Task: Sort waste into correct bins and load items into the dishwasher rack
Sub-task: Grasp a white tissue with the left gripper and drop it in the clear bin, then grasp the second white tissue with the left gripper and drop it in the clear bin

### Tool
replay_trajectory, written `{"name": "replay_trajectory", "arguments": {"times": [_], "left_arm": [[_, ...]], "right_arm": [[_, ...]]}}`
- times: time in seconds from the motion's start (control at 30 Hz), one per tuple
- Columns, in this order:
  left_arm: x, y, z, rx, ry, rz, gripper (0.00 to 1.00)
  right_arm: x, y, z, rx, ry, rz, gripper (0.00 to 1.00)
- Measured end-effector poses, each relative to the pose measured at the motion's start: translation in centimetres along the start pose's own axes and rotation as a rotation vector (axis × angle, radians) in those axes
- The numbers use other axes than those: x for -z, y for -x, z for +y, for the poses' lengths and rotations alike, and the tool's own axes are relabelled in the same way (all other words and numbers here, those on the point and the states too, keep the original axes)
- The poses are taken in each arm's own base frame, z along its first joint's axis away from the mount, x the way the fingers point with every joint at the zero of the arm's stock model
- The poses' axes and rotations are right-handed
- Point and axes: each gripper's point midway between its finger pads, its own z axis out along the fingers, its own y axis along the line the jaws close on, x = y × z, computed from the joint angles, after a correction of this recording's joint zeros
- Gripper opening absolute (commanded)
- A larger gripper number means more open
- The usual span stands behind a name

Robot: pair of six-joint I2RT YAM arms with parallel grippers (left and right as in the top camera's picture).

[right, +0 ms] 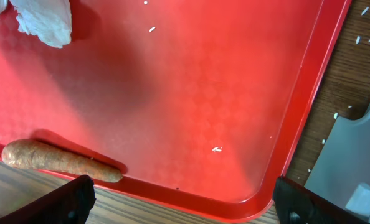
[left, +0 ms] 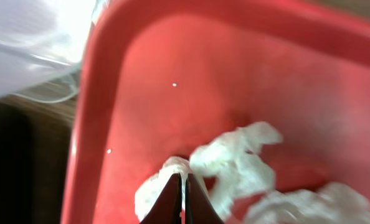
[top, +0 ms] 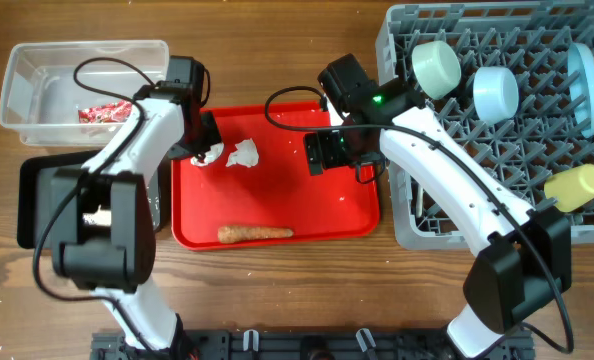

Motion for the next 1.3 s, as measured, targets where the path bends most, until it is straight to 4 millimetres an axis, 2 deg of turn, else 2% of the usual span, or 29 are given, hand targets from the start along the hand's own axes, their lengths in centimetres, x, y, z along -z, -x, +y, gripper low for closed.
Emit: {"name": "replay_trajectory", "arguments": {"times": [0.07,0.1,0.13,0.17,0.33,0.6,0.67,0.93,1.0,1.07,1.1,1.2,1.23,1.27,1.3], "left_arm": [[1.9,0.6,-0.2,0.003,-0.021,-0.045,0.04],[3.7,1.0,-0.2,0.006,-0.038,-0.08,0.04],[4.3,1.1,-0.2,0.007,-0.043,-0.091,0.09],[4.8,1.1,-0.2,0.008,-0.047,-0.099,0.32],[4.7,0.7,-0.2,0.008,-0.052,-0.08,0.27],[-0.8,-1.3,-0.5,0.001,-0.028,0.068,0.24],[-1.6,-1.7,-0.5,0.0,-0.027,0.09,0.06],[-1.7,-2.3,-0.4,-0.002,-0.019,0.122,0.04],[-0.9,-2.9,-0.1,-0.006,-0.007,0.154,0.04],[1.1,-2.1,-0.3,-0.012,-0.019,0.129,0.04],[2.5,-1.3,-0.5,-0.015,-0.034,0.097,0.04],[8.7,2.2,-1.4,-0.021,-0.112,-0.097,0.04],[9.5,2.7,-1.3,-0.021,-0.119,-0.126,0.04],[12.3,4.5,-0.5,0.004,-0.13,-0.236,0.04],[13.5,5.7,0.3,0.025,-0.128,-0.297,0.04]], "right_arm": [[0.0,0.0,0.0,0.0,0.0,0.0,0.94],[0.0,0.0,0.0,0.0,0.0,0.0,0.94],[0.0,0.0,0.0,0.0,0.0,0.001,0.94],[0.0,0.0,0.0,0.0,0.0,0.001,0.94],[0.0,-0.1,0.0,0.0,-0.001,0.003,0.94],[0.0,-0.1,0.0,0.0,-0.001,0.003,0.94],[0.0,-0.1,0.0,0.0,-0.001,0.003,0.94],[0.0,-0.2,-0.1,0.0,-0.002,0.007,0.94],[0.0,-0.2,-0.1,0.0,-0.006,0.008,0.94],[0.0,-0.2,-0.2,0.0,-0.009,0.007,0.93],[0.0,-0.2,-0.2,0.0,-0.01,0.007,0.94],[0.0,-0.2,-0.2,-0.001,-0.01,0.007,0.93],[0.0,-0.2,-0.3,-0.003,-0.011,0.007,0.94],[0.0,-0.2,-0.3,-0.003,-0.011,0.007,0.93],[0.0,-0.2,-0.3,-0.003,-0.011,0.007,0.93]]}}
